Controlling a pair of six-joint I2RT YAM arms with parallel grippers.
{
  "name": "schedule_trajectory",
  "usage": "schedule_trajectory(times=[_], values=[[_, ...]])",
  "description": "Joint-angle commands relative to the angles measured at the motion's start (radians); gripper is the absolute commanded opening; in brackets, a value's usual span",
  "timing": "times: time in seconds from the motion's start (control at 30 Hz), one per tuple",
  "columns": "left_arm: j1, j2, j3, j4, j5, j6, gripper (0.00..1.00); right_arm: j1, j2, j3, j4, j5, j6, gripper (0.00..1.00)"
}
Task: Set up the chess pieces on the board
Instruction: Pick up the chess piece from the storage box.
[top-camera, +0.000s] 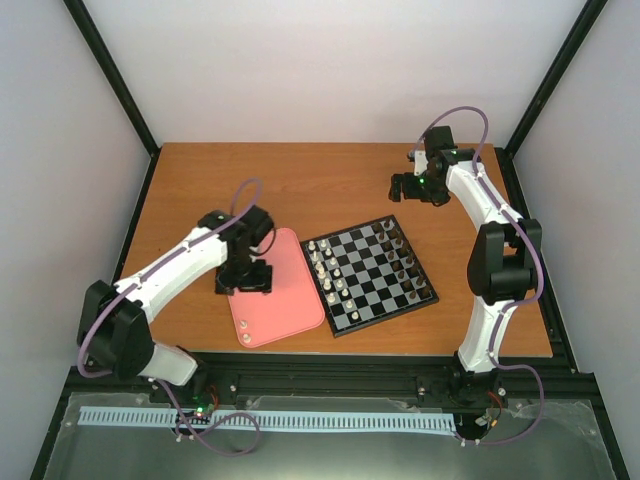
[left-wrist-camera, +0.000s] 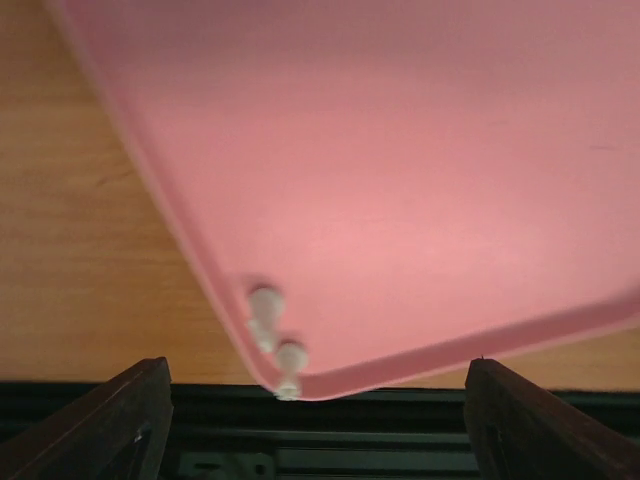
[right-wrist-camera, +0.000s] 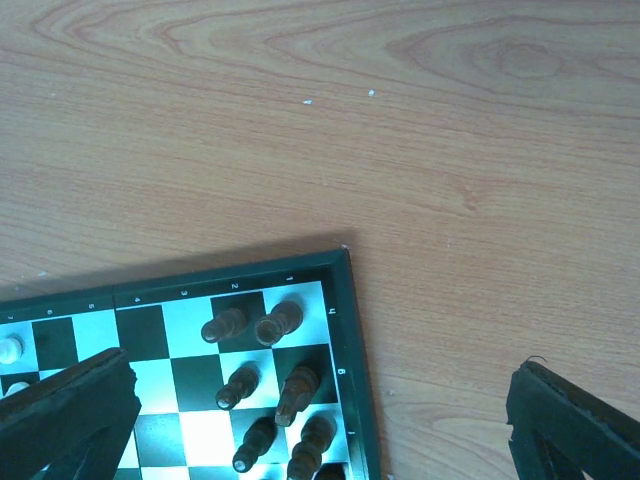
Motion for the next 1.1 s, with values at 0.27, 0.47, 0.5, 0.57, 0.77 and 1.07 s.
schedule_trajectory(times=[0.27,0.47,0.5,0.57,0.77,1.07], values=[[0.161,-0.006,-0.319,0.254,0.150,-0.078,0.58,-0.002,0.031,0.019,-0.014,-0.013,-0.014,1.00],[0.161,-0.021,-0.388,0.271,0.190,-0.087,0.55,-0.002,0.022,-0.005,-0.008,-0.007,-0.016,1.00],[0.161,-0.027,-0.393,0.268,0.187,-0.088,0.55,-0.002,0.024,-0.007,-0.007,-0.006,-0.016,1.00],[0.161,-0.036,-0.404,0.265,0.179,-0.090,0.55,-0.002,0.025,-0.010,-0.006,-0.008,-0.016,1.00],[0.162,-0.029,-0.430,0.277,0.190,-0.088,0.40,-0.002,0.034,0.000,-0.008,-0.007,-0.013,1.00],[0.161,-0.006,-0.422,0.279,0.190,-0.074,0.19,-0.002,0.037,-0.005,-0.015,0.006,-0.013,1.00]])
